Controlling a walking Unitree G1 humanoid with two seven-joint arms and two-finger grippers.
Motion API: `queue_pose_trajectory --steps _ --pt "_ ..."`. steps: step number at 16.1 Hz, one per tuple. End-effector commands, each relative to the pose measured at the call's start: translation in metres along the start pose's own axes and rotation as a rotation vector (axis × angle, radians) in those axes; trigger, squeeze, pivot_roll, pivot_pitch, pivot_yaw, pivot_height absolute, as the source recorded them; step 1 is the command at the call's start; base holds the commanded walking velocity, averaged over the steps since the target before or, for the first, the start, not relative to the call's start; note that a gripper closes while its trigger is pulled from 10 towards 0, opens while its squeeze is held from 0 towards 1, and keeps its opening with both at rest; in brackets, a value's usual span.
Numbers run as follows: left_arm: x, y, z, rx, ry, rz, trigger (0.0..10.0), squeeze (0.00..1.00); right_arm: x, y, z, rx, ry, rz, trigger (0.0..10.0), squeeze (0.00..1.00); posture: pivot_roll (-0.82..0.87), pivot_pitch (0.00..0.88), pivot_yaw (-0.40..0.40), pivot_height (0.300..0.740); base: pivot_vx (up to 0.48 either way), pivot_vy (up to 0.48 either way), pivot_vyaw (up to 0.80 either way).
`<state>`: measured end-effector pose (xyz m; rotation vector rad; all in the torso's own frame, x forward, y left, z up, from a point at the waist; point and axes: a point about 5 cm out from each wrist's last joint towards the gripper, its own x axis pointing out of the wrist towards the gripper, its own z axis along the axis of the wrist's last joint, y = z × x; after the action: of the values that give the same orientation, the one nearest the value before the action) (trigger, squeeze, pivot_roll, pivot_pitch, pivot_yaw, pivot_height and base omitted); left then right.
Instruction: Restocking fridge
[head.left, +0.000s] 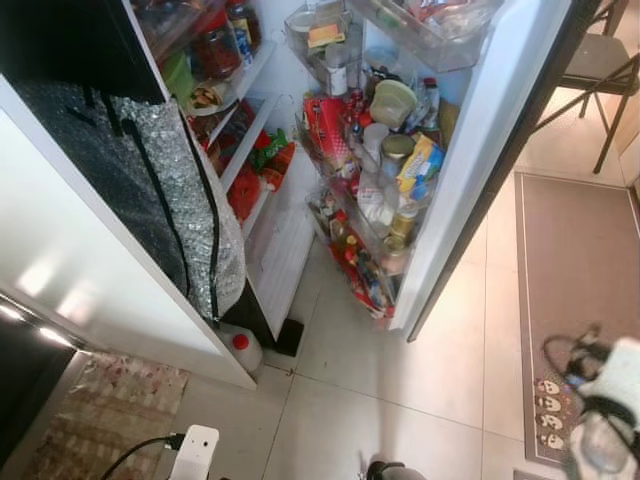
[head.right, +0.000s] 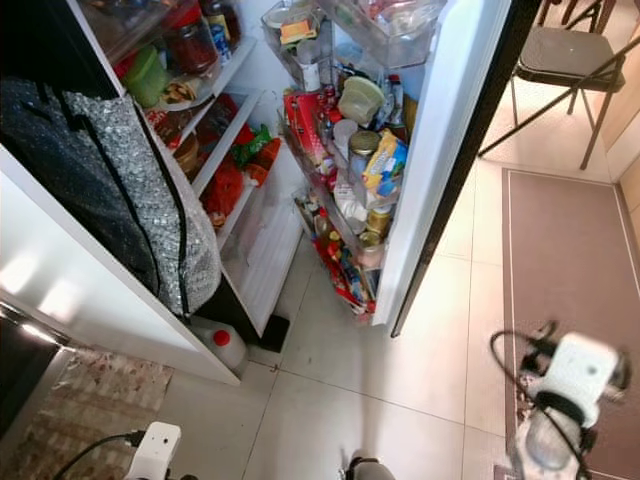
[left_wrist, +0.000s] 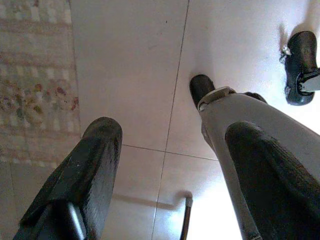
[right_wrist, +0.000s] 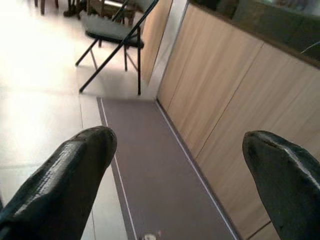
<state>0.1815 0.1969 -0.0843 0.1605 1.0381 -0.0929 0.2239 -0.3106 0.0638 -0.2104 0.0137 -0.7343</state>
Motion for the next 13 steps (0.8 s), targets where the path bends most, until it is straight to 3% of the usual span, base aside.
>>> queue_pose_trajectory --steps 1,4,7,9,11,13 --pt "-0.002 0.002 -0.014 -0.002 0.047 0.005 10.0 0.0 0.004 -0.001 0.006 0.019 0.006 -0.013 10.0 0.0 -0.16 0.117 0.076 0.74 0.0 0.0 0.0" --pt "-0.002 0.001 -0.015 0.004 0.049 0.002 10.0 0.0 0.017 0.01 0.024 0.021 -0.008 0.031 10.0 0.0 -0.15 0.107 0.071 0.74 0.0 0.0 0.0" --pt "-0.002 0.002 -0.016 -0.004 0.052 0.005 10.0 0.0 0.036 0.033 0.063 0.082 -0.03 0.143 10.0 0.0 -0.15 0.102 0.073 0.74 0.0 0.0 0.0" --pt "-0.002 0.003 -0.016 -0.003 0.053 0.009 10.0 0.0 0.04 0.047 0.09 0.092 -0.077 0.199 10.0 0.0 -0.14 0.115 0.075 0.74 0.0 0.0 0.0" --pt "-0.002 0.004 -0.015 -0.005 0.05 0.011 10.0 0.0 0.043 0.059 0.11 0.178 -0.065 0.211 10.0 0.0 -0.14 0.132 0.08 0.74 0.0 0.0 0.0" --pt "-0.002 0.005 -0.015 -0.007 0.048 0.011 10.0 0.0 0.045 0.066 0.127 0.182 -0.103 0.212 10.0 0.0 -0.13 0.141 0.083 0.74 0.0 0.0 0.0"
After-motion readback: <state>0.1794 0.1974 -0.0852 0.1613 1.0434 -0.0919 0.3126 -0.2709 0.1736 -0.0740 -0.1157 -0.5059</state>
